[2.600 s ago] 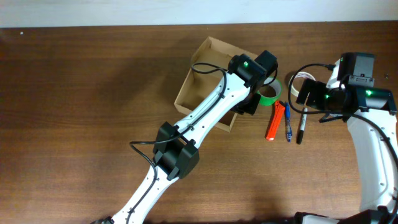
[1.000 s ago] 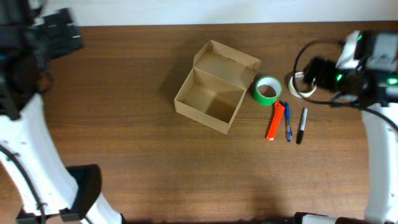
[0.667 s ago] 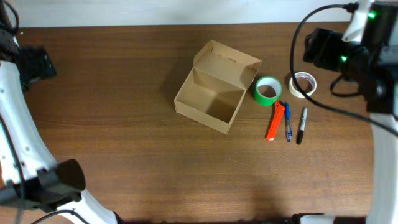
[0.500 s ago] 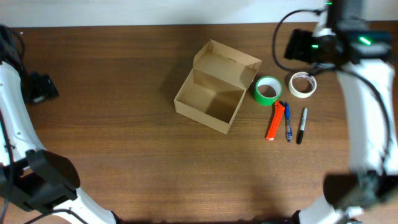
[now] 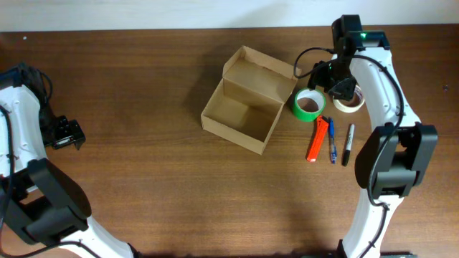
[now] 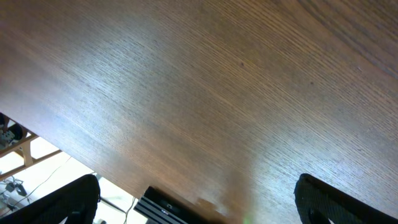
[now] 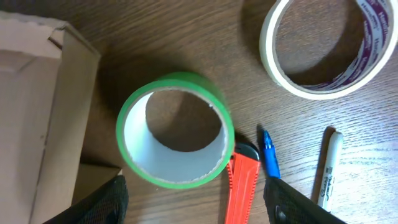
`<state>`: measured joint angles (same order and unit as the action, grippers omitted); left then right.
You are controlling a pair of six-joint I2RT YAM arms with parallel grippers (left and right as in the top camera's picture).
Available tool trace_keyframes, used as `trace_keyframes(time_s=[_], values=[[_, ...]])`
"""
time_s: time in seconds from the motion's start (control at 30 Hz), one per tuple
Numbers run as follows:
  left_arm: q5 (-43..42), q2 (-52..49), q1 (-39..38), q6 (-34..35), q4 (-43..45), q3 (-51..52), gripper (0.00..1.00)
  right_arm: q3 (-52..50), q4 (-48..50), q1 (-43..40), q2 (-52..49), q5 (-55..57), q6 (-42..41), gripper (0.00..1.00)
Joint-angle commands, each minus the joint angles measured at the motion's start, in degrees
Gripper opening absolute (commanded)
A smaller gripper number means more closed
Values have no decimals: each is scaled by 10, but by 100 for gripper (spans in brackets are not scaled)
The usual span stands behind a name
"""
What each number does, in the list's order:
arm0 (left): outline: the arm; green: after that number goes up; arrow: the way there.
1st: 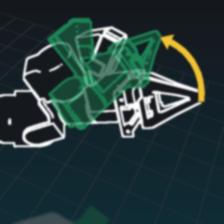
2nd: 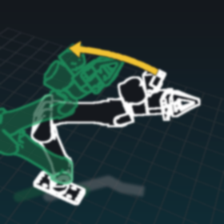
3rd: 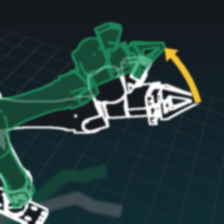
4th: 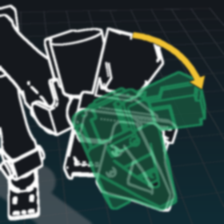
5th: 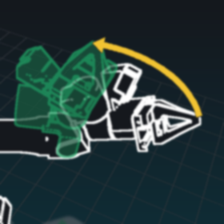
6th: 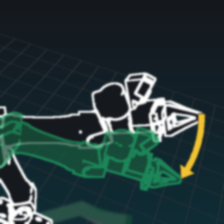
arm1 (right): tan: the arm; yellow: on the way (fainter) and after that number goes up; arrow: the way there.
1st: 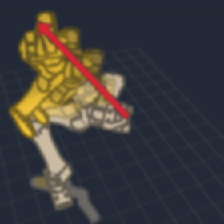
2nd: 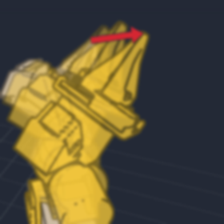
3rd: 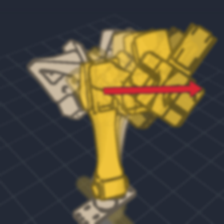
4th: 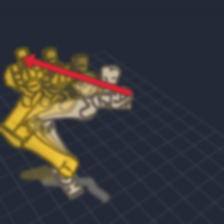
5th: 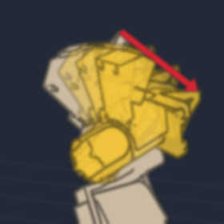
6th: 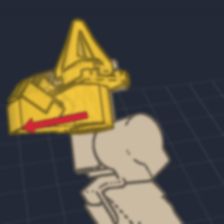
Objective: Pack container
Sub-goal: 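Grasp the green tape roll with the right gripper and lift it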
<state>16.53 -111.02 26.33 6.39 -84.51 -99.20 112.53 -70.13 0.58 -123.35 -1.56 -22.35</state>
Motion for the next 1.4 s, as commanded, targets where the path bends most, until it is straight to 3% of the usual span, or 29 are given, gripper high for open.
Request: trace_keyframes(time_s=[0.0,0.43,0.6,0.7,0.73,1.03,1.37], values=[[2,3,2,-9,1,2,100,1,3,4,-23,35,-23,71],[2,3,2,-9,1,2,100,-23,11,4,-83,53,-33,69],[2,3,2,-9,1,2,100,-53,33,4,-92,53,-37,50],[2,3,2,-9,1,2,100,-69,49,4,-92,53,-48,12],[2,3,2,-9,1,2,100,-71,50,4,-92,53,-53,4],[2,3,2,-9,1,2,100,-31,38,-9,-64,48,-56,4],[2,3,2,-9,1,2,100,156,-6,-32,123,28,16,4]])
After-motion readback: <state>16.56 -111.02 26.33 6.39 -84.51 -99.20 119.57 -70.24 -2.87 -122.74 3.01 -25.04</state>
